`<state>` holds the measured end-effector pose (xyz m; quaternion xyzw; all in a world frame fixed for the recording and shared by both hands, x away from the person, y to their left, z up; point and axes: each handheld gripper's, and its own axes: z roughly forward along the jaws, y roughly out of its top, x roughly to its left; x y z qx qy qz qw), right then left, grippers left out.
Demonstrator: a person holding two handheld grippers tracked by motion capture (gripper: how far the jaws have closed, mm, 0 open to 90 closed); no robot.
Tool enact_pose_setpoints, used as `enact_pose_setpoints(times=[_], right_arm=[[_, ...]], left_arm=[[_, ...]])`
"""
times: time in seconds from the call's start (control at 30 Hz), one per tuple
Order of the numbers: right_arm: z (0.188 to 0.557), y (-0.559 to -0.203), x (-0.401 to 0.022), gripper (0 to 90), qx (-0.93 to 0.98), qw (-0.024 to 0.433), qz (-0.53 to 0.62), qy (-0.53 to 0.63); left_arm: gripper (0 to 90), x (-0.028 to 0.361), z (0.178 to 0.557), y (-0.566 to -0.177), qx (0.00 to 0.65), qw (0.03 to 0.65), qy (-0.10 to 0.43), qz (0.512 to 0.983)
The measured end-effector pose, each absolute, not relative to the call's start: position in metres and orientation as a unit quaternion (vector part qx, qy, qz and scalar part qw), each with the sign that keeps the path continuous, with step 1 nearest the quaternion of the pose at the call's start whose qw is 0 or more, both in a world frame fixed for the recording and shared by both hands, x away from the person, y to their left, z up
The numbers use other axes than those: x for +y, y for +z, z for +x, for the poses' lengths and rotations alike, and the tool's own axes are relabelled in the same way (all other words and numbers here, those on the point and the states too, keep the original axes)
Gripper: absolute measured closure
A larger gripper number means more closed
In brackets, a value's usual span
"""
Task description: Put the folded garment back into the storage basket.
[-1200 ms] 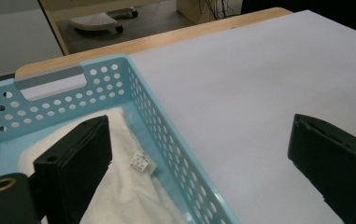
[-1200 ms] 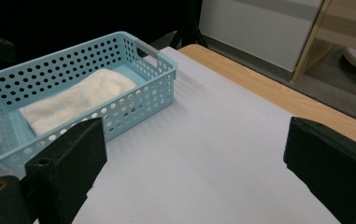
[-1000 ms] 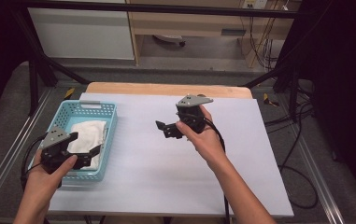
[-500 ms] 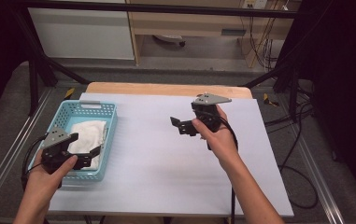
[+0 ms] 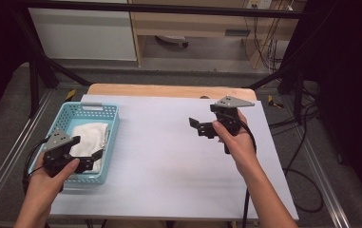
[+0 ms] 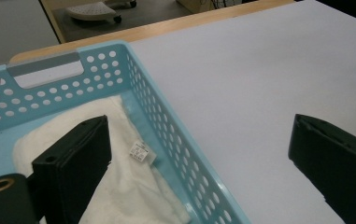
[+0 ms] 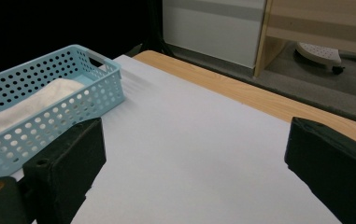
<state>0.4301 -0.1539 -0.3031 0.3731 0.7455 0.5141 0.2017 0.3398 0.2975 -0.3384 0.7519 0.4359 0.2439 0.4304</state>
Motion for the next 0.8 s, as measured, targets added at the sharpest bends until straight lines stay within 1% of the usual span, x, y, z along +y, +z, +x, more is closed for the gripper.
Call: enact_pose_setpoints(times=[0.8], right_arm=[[0.415, -0.309, -0.221, 5.3, 0.717, 0.224, 0.417, 0.511]], left_arm=[[5.7, 0.295, 0.339, -0.341, 0.434, 0.425, 0.24, 0.757]])
